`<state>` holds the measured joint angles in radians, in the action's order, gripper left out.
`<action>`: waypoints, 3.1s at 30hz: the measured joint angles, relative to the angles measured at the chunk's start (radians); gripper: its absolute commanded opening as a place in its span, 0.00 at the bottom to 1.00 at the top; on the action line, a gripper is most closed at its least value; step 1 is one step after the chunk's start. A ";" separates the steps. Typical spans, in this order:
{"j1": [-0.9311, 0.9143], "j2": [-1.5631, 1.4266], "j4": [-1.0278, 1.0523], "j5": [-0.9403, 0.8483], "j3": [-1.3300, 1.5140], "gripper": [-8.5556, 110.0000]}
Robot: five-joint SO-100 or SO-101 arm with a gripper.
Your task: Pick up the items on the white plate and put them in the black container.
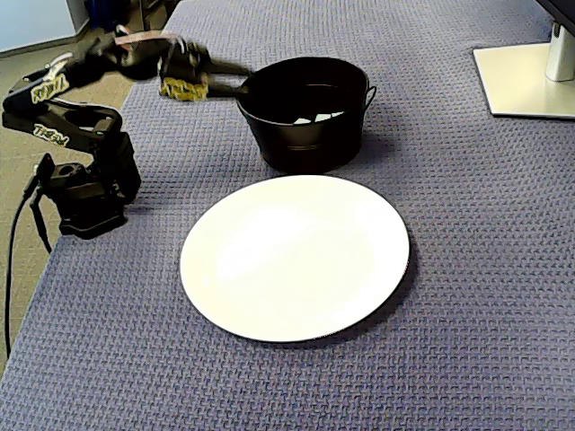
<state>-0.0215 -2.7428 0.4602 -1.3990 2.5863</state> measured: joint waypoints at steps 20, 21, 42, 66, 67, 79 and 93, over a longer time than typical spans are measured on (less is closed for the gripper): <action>-0.032 -0.146 -0.147 -0.069 0.413 0.21; -0.046 -0.156 -0.141 -0.060 0.413 0.21; 0.187 -0.308 0.129 0.061 0.413 0.16; 0.245 -0.439 0.877 -0.140 0.407 0.09; 0.249 -0.439 0.877 -0.133 0.407 0.09; 0.163 -0.439 0.890 -0.104 0.393 0.11; 0.158 -0.439 0.890 -0.104 0.393 0.11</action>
<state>0.1365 -3.1815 1.3499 -1.5033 2.9790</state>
